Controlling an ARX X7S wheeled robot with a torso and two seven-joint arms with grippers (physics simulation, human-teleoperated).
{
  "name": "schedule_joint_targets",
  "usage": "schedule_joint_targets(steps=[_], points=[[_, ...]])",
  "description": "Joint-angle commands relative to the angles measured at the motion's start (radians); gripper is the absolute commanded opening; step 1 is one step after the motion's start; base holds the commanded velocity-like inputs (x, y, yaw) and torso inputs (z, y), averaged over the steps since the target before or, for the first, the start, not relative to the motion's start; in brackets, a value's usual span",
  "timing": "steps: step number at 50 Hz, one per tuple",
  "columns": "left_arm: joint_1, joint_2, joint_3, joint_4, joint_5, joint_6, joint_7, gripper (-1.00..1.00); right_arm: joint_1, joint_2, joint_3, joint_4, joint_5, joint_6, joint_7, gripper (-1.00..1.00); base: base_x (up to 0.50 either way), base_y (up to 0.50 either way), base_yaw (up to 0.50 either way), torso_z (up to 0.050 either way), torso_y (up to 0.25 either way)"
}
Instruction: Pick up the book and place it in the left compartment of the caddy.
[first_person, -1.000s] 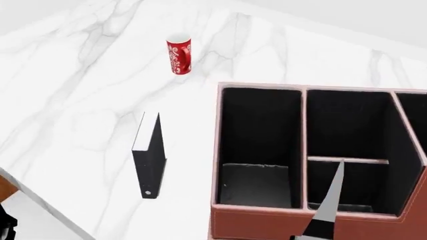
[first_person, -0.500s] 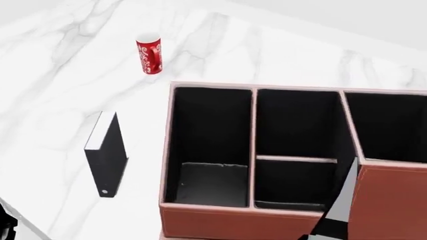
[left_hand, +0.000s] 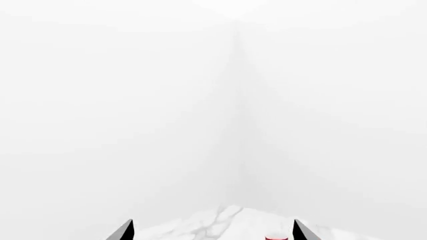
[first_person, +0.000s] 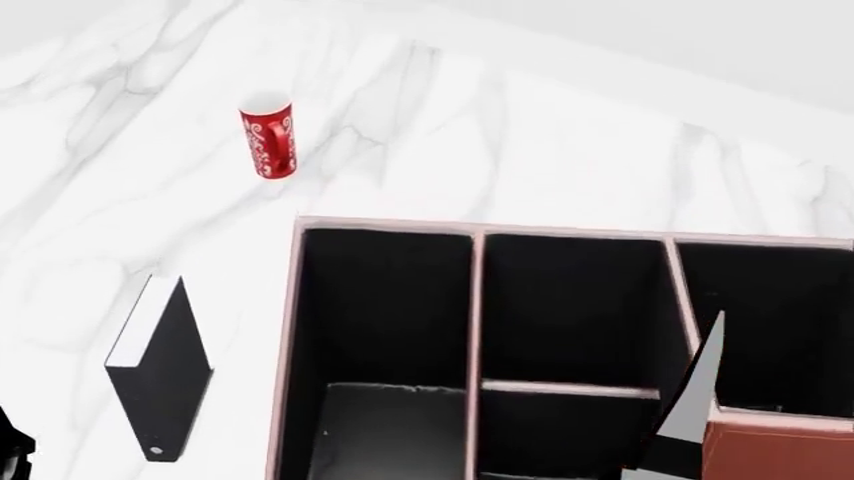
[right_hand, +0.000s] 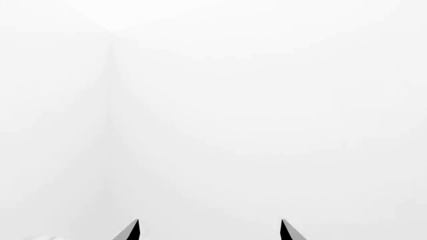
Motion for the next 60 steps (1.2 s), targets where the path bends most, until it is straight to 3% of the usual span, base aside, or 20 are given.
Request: schedule_joint_targets(steps=[1,14,16,41,45,60], points=[[-0.002,0.018,-0.027,-0.007,-0.031,0.009,0.048,1.0,-0.003,-0.018,0.025,0.009,-0.023,-0.021,-0.022,1.0,0.41,0.29,0.0,0.0,0.0],[-0.012,0.016,-0.028,-0.015,-0.047,-0.015,0.037,1.0,0.005,-0.011,0.026,0.003,-0.013,0.007,-0.005,1.0,0.03,0.02,0.0,0.0,0.001],[0.012,0.018,-0.025,-0.033,-0.038,0.038,0.044,1.0,0.005,-0.01,0.024,0.005,-0.012,0.005,-0.005,1.0,0.0,0.0,0.0,0.014,0.0],[0.006,0.004,-0.014,-0.036,-0.053,0.015,0.037,1.0,0.006,0.0,0.016,0.005,-0.009,-0.003,0.005,1.0,0.0,0.0,0.0,0.05,-0.003],[-0.02,-0.011,0.006,-0.004,-0.041,-0.05,0.026,1.0,0.004,0.002,0.016,0.007,-0.009,-0.007,0.007,1.0,0.0,0.0,0.0,0.038,-0.2],[-0.022,-0.018,0.007,-0.004,-0.052,-0.05,0.023,1.0,0.001,0.008,0.015,0.008,-0.006,-0.013,0.012,1.0,0.0,0.0,0.0,0.025,-0.25]])
